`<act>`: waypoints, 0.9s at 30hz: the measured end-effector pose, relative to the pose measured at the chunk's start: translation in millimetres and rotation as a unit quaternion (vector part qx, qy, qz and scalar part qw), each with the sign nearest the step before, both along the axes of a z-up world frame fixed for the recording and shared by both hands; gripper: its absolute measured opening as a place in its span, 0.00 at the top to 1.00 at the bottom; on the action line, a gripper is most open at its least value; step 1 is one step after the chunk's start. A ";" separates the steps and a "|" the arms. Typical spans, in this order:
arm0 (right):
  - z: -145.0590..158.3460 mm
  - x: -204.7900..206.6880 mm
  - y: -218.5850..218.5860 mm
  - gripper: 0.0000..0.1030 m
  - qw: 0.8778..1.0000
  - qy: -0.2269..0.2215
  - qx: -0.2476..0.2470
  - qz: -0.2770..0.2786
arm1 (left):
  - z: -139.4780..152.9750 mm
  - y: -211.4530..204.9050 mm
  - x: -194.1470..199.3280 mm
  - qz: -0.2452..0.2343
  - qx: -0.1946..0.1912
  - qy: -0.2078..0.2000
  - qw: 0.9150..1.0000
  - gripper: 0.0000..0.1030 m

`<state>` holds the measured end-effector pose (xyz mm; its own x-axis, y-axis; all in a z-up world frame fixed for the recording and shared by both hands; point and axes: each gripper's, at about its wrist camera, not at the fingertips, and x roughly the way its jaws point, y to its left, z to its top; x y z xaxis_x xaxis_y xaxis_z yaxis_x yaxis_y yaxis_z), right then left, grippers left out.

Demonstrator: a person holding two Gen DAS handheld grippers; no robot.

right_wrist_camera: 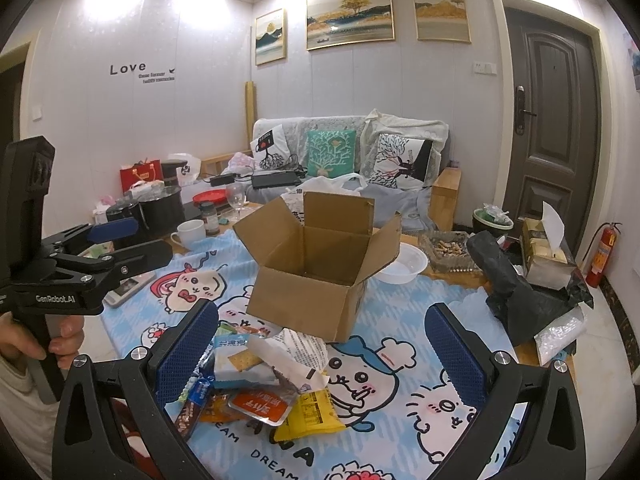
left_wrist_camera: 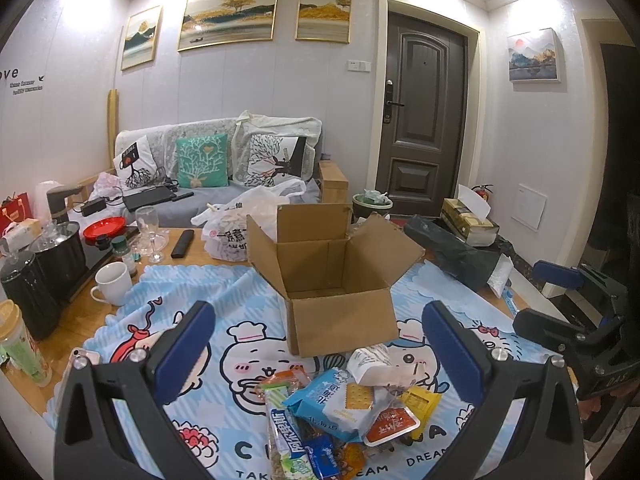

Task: Organize snacks
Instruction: 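Reach the right gripper to the white crumpled snack bag and grasp it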

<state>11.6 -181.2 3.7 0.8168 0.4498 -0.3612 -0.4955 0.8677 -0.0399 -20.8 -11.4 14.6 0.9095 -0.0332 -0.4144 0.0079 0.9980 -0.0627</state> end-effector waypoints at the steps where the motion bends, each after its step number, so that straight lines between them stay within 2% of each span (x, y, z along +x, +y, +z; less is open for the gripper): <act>1: -0.5 -0.8 0.3 0.00 1.000 -0.001 0.000 0.001 | -0.7 1.7 0.6 0.001 -0.001 0.002 1.000 0.01; 5: -3.0 2.3 3.4 0.00 1.000 0.003 -0.003 0.008 | -4.7 7.5 2.4 0.000 -0.006 0.005 1.000 0.01; 9: -13.0 16.5 8.8 0.00 1.000 0.026 -0.002 0.018 | -14.2 19.8 11.2 0.003 -0.019 0.018 1.000 0.01; 11: -23.9 30.5 13.0 0.02 0.998 0.052 0.003 0.025 | -21.8 27.1 17.9 -0.006 -0.029 0.027 0.999 0.01; 13: -35.3 46.7 16.3 0.12 0.996 0.084 0.013 0.035 | -32.0 33.5 26.2 -0.013 -0.039 0.038 0.998 0.01; 15: -47.9 63.1 20.7 0.15 0.992 0.115 0.021 0.038 | -43.4 38.1 36.6 -0.018 -0.045 0.053 0.997 0.00; 23: -104.6 131.2 50.8 0.15 0.970 0.234 0.041 0.058 | -90.1 55.5 79.7 -0.034 -0.070 0.108 0.991 0.01; 27: -116.1 147.8 70.0 0.15 0.962 0.264 0.032 0.066 | -100.4 62.2 86.4 -0.028 -0.069 0.113 0.991 0.01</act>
